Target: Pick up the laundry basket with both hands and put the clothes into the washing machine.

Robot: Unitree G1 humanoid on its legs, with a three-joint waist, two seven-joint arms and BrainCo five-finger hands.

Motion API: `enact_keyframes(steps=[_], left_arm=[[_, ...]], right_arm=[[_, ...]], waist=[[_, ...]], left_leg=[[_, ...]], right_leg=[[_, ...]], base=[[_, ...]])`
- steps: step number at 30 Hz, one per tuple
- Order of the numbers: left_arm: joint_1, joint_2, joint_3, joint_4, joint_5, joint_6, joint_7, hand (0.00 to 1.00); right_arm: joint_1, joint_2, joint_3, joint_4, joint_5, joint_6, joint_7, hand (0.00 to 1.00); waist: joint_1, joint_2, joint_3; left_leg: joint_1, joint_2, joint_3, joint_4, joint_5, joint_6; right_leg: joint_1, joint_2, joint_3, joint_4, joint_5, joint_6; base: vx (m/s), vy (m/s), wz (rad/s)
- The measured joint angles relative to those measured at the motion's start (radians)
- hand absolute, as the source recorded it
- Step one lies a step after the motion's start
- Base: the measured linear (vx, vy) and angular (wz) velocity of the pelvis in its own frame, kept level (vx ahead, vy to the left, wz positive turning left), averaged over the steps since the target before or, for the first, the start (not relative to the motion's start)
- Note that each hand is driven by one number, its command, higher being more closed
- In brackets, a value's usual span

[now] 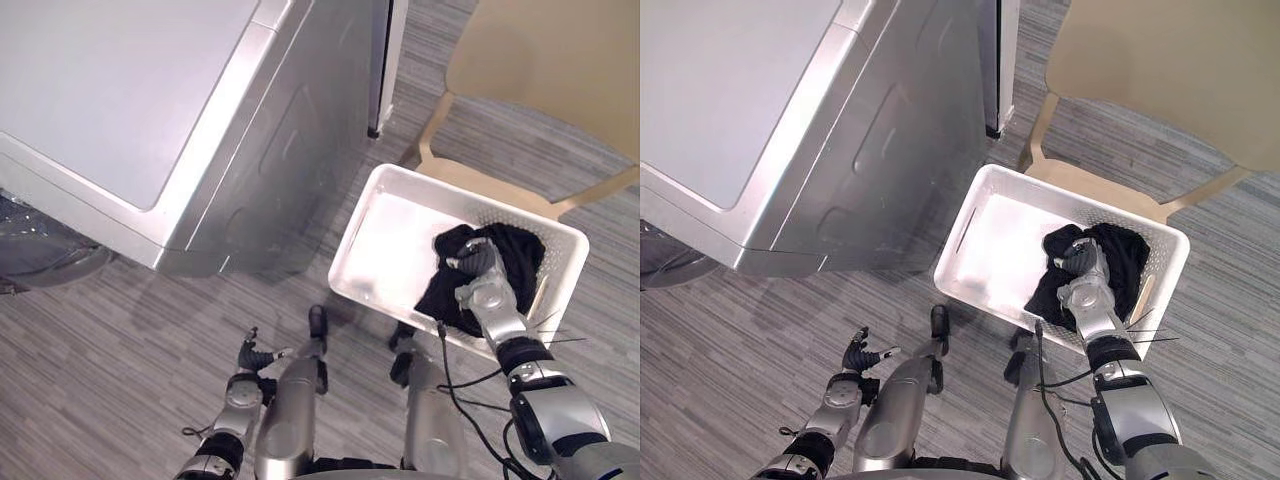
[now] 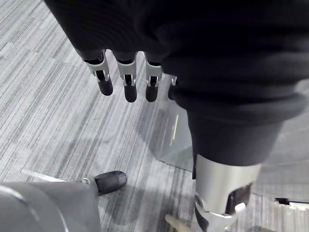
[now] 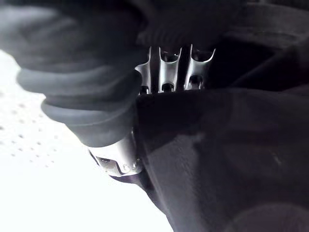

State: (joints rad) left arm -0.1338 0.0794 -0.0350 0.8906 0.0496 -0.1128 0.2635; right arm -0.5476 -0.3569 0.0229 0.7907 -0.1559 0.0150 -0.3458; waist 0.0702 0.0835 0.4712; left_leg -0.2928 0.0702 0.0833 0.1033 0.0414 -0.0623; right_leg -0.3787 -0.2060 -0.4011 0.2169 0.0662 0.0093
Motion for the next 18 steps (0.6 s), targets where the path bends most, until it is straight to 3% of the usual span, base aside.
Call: enact_keyframes(steps=[8, 13, 14, 18], left_arm=[[0.069, 0.002, 0.01, -0.023, 0.0, 0.023, -0.001, 0.0], [0.136, 0.001, 0.049, -0.017, 0.002, 0.041, -0.003, 0.0], [0.153, 0.003, 0.052, -0.017, 0.004, 0.042, -0.003, 0.0], [0.171, 0.001, 0.068, -0.015, 0.011, 0.053, -0.012, 0.0]], right_arm=[[0.159, 0.069, -0.112, -0.296, 0.187, -0.054, 0.0, 1.0], [0.301, 0.137, -0.126, -0.428, 0.227, -0.084, 0.025, 1.0], [0.323, 0.154, -0.126, -0.461, 0.234, -0.093, 0.031, 0.0], [0.34, 0.169, -0.125, -0.486, 0.239, -0.109, 0.048, 0.0]], waist=[[-0.005, -0.007, -0.029], [-0.008, -0.02, -0.14], [-0.006, -0.031, -0.165], [-0.003, -0.051, -0.195]], left_leg=[[0.083, -0.007, -0.009, -0.051, -0.001, -0.002], [0.144, -0.018, -0.029, -0.07, 0.001, 0.0], [0.161, -0.02, -0.029, -0.072, 0.001, 0.0], [0.192, -0.02, -0.028, -0.093, 0.001, 0.0]], right_leg=[[0.104, 0.017, -0.015, -0.087, 0.021, 0.031], [0.195, 0.023, -0.039, -0.15, 0.036, 0.043], [0.223, 0.026, -0.04, -0.177, 0.043, 0.051], [0.263, 0.036, -0.043, -0.22, 0.062, 0.051]], base=[[0.0, 0.019, 0.05], [0.12, 0.013, 0.12], [0.12, 0.01, 0.01], [0.04, 0.006, 0.0]])
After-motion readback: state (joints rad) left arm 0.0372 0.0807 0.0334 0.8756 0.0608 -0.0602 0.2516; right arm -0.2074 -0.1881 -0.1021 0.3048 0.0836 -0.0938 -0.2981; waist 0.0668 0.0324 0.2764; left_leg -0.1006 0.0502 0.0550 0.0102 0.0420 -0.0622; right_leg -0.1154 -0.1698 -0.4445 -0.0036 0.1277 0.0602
